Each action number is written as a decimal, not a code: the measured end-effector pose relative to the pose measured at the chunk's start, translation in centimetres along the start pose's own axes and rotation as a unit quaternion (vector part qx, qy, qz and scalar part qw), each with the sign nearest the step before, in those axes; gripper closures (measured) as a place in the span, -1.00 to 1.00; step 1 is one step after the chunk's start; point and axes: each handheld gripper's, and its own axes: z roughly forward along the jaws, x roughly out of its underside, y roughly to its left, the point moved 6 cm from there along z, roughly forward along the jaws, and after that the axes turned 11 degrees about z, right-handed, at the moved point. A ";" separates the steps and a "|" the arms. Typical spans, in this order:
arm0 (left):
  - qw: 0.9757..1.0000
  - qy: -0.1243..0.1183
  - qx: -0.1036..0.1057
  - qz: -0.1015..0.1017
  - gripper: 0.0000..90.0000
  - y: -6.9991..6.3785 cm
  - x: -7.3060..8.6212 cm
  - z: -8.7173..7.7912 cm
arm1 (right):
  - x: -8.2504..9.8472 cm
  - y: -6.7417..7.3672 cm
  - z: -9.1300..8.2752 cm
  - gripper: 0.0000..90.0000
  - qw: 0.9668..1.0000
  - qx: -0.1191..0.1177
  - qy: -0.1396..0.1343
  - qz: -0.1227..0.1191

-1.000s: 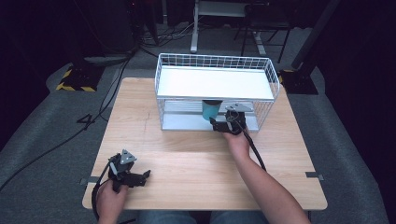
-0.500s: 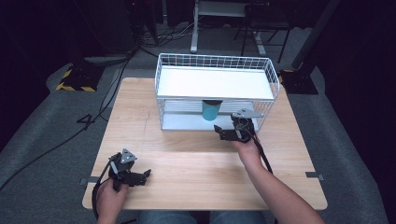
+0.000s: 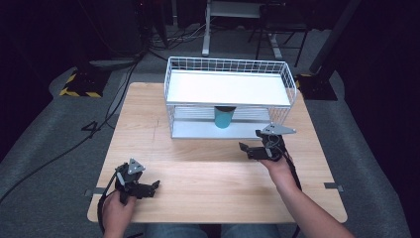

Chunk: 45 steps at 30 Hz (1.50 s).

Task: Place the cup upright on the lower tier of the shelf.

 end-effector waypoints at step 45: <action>1.000 0.001 -0.007 -0.008 -1.00 0.1 -0.6 0.5 | 11.7 -5.7 -9.0 -0.64 0.998 0.000 0.061 0.016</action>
